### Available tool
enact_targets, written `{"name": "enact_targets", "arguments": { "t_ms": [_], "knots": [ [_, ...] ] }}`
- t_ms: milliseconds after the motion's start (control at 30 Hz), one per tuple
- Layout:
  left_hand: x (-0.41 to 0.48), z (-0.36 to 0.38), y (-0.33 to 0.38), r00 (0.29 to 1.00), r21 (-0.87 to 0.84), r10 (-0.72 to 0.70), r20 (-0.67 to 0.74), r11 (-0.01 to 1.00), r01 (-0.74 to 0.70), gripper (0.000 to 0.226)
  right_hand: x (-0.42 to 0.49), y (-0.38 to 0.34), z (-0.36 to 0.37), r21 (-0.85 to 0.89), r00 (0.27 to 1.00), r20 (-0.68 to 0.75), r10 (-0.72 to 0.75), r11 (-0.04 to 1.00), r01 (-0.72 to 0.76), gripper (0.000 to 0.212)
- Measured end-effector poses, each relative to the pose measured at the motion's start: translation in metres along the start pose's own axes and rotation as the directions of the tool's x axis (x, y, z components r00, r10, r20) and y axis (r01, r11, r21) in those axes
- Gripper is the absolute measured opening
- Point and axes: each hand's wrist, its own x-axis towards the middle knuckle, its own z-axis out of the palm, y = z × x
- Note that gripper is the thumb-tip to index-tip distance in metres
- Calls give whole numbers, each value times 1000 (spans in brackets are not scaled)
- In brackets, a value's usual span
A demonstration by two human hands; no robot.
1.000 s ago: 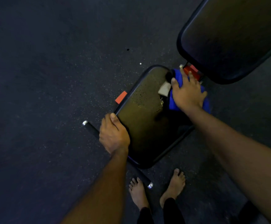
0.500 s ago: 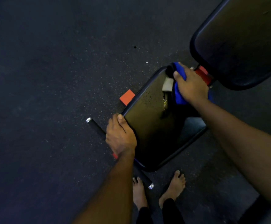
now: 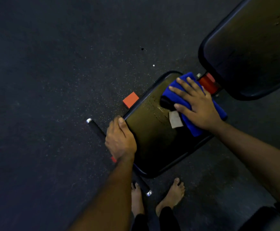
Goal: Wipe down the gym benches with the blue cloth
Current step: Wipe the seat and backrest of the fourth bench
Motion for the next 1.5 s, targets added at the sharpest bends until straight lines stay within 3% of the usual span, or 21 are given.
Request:
{"name": "enact_targets", "arguments": {
  "t_ms": [100,167,333,567,633,700,800,867,1033,1200,1333,1433,1500],
  "knots": [
    [-1,0,-1,1000,0,19,-13,1000,-19,62,39,-14,1,62,971,-53,232,972,-228,51],
    [-2,-1,0,999,-1,31,-30,1000,-31,60,69,-37,8,22,960,-54,276,961,-276,46],
    [-3,-3,1,999,-33,9,-37,999,-10,57,45,-81,31,-239,994,32,-102,965,106,50],
    [-8,-5,1,999,-73,-29,-29,997,27,45,-48,-33,21,-231,964,94,-248,937,263,57],
    [-9,-5,1,999,-76,-13,-39,997,10,45,-45,-17,16,-170,982,46,-183,967,189,56],
    [-9,-6,-1,999,-70,-1,-47,998,-3,47,-26,-8,15,-65,997,-77,-28,998,23,54],
    [-9,-5,-4,998,-65,23,-56,998,-27,53,17,-16,14,81,924,-150,351,936,-342,53],
    [-10,-4,-4,999,-64,18,-50,998,-21,50,29,-37,21,22,889,-142,436,899,-437,53],
    [-9,-7,-3,1000,-82,-14,5,997,14,54,-50,-93,56,-197,993,-110,42,978,-64,55],
    [-5,-15,-5,990,-111,-36,138,993,51,60,-121,-70,59,-167,995,-81,-49,985,35,53],
    [1,-22,-15,973,-152,-30,228,986,66,63,-107,-29,44,-56,952,-192,239,966,-254,54],
    [11,-29,-33,939,-274,-9,343,956,109,72,-58,-21,27,123,808,-206,553,833,-539,52],
    [15,-37,-40,909,-289,23,417,951,109,74,-17,-31,19,159,754,-160,637,770,-617,50]
  ]
}}
